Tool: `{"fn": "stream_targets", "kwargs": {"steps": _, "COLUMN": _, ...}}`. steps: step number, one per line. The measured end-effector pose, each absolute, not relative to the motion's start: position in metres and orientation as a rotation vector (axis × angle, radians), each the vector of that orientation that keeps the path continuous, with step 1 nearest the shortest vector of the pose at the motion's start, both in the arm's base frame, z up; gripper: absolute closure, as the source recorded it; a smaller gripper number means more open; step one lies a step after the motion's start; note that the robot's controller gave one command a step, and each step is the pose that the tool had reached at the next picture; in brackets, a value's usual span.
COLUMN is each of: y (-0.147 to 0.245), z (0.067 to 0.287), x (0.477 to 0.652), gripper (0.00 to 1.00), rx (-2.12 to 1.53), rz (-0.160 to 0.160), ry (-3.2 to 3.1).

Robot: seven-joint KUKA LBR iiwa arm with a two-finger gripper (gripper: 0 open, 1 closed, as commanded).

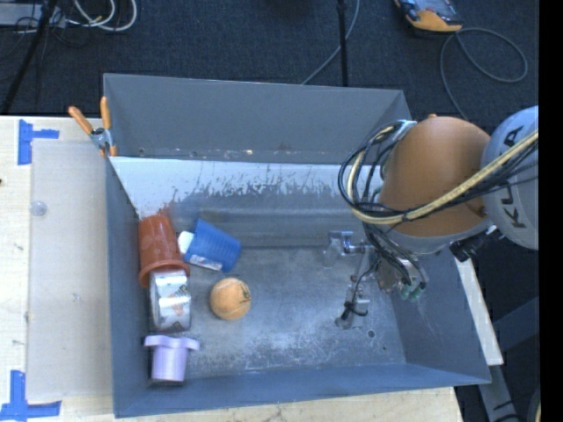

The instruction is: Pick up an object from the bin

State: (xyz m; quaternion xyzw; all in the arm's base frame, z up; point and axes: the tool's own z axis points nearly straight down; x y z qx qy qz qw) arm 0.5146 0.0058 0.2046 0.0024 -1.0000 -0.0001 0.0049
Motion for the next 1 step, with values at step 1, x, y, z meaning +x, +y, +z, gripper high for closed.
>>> {"fn": "stream_targets", "kwargs": {"steps": 1, "y": 0.0058, "z": 0.2086, "x": 0.5161, "gripper": 0.00, "rx": 0.008, "rz": 0.000, "ry": -3.140}}
